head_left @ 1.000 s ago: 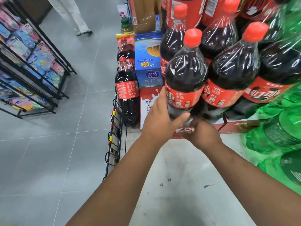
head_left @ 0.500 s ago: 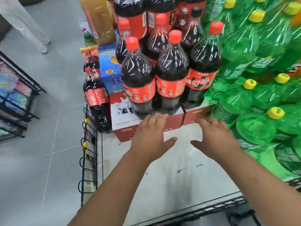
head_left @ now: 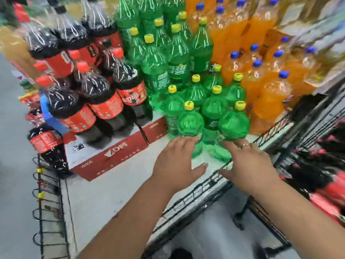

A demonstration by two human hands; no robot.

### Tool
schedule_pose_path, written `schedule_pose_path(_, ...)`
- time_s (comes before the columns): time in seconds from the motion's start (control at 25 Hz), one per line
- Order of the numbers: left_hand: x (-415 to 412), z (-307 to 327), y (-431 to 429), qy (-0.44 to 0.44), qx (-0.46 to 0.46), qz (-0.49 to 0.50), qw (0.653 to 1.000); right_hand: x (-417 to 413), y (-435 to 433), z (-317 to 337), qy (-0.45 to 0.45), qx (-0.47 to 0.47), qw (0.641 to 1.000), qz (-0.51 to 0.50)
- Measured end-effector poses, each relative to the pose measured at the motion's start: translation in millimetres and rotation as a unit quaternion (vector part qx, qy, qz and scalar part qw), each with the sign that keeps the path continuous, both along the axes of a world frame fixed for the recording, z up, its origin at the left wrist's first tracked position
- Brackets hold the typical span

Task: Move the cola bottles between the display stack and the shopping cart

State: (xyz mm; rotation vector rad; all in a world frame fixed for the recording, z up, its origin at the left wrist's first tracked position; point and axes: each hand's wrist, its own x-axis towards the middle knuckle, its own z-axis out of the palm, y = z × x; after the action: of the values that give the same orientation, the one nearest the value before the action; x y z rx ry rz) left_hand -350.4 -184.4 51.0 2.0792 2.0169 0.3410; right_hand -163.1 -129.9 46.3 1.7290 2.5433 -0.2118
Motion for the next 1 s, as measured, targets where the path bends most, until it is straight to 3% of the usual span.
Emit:
schedule_pose_path(0.48,194,-1,17,0.050,-0.074,-0.215,0.973,204,-42,-2,0.035,-0.034,0.976,-0.214)
schedule_pose_path(1.0,294,-37,93,0.086,-0.099,-0.373,0.918,284,-47,-41,0.039,-0.095,0.926,-0.362)
